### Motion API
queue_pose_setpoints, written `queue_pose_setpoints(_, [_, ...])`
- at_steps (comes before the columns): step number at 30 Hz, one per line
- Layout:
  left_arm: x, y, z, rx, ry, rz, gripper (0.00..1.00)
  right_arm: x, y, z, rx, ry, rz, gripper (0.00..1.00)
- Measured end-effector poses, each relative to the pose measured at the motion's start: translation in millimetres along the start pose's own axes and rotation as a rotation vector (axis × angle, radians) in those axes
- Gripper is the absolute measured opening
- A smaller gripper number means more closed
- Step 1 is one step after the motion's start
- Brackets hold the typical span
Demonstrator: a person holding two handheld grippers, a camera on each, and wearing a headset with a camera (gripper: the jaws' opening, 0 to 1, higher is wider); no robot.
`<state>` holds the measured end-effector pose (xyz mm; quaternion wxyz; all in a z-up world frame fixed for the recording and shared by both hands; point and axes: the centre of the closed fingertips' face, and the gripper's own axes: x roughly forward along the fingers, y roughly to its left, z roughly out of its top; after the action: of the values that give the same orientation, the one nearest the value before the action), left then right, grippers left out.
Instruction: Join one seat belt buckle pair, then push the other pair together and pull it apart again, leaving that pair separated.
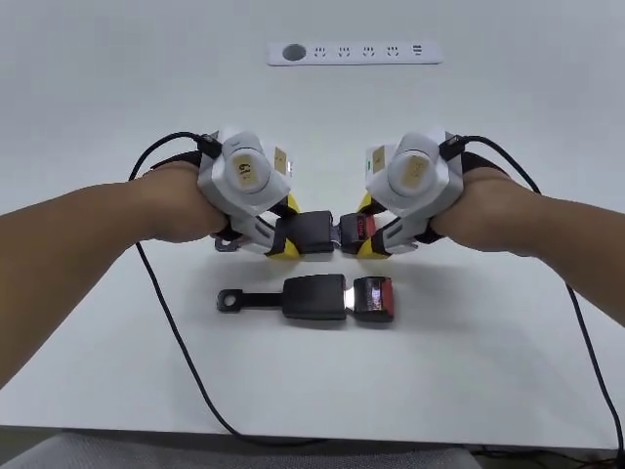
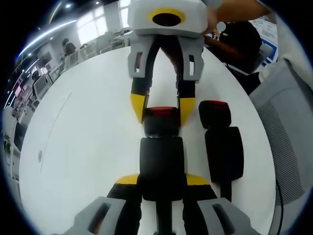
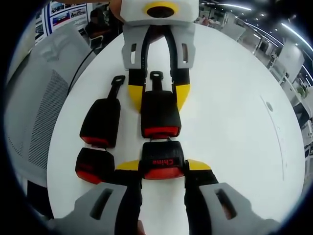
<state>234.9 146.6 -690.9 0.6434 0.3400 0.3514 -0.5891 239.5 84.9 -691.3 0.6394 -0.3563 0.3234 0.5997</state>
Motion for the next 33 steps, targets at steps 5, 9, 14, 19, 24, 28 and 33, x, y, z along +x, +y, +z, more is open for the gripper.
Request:
queue_pose_setpoints(5, [0.1, -0.5, -0.2, -0.004, -0.001, 0.003, 0.32, -1.6, 1.0, 0.7, 0.001, -0.001, -0.004, 0.32])
queue_pose_setpoints(9, [0.1, -0.7, 0.1, -0.010, -0.005, 0.004, 0.32, -1.5, 0.9, -0.6, 0.004, -0.004, -0.008, 0.32])
queue_pose_setpoints(14, [0.2, -2.1, 1.3, -0.014, -0.006, 0.006, 0.32, 1.5, -0.4, -4.4, 0.011, -0.007, -0.009, 0.32])
queue_pose_setpoints(19, [1.0, -1.5, 1.2, -0.014, -0.007, 0.002, 0.32, -0.9, 1.0, -2.8, 0.012, -0.011, -0.007, 0.32])
queue_pose_setpoints(24, [1.7, -0.7, -0.4, -0.016, -0.009, 0.003, 0.32, 0.9, -0.2, -3.7, 0.016, -0.016, -0.006, 0.32])
queue_pose_setpoints(28, [0.0, -0.2, -0.2, -0.018, -0.007, 0.002, 0.32, -5.3, 2.0, -1.5, 0.016, -0.017, -0.007, 0.33])
queue_pose_setpoints(33, [-2.4, -1.7, 1.8, -0.020, -0.005, 0.001, 0.32, -2.6, -0.6, -7.3, 0.020, -0.018, -0.004, 0.33])
